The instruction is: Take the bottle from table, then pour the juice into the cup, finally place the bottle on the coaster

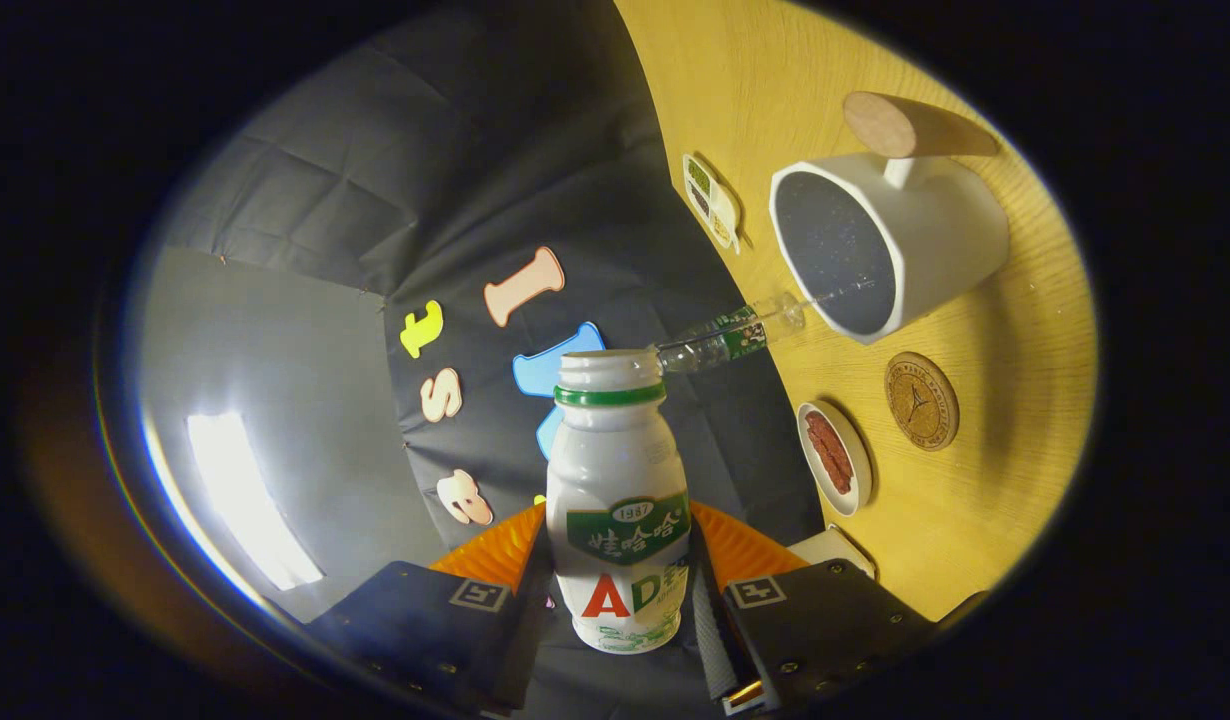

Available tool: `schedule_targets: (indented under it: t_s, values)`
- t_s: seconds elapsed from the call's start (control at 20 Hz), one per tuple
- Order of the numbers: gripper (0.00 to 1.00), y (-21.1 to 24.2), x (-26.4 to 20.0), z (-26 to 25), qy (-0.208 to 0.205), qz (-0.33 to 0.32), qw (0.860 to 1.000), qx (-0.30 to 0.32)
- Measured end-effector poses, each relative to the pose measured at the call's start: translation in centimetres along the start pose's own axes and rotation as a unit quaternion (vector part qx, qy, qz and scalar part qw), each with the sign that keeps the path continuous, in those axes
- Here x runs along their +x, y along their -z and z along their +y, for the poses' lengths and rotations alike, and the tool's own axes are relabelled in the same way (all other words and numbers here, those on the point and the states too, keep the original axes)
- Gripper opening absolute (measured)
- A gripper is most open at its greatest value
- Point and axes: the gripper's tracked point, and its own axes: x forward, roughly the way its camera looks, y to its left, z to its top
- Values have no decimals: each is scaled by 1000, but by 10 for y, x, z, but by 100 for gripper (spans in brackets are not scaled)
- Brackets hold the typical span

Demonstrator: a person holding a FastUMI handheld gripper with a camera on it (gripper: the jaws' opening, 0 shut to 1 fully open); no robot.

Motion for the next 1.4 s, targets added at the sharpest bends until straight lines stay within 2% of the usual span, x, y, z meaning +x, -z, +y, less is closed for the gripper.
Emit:
schedule_targets:
  t_s: [1.4]
  values:
    - [65, -11, 3, 15, -13, -23, 998, 50]
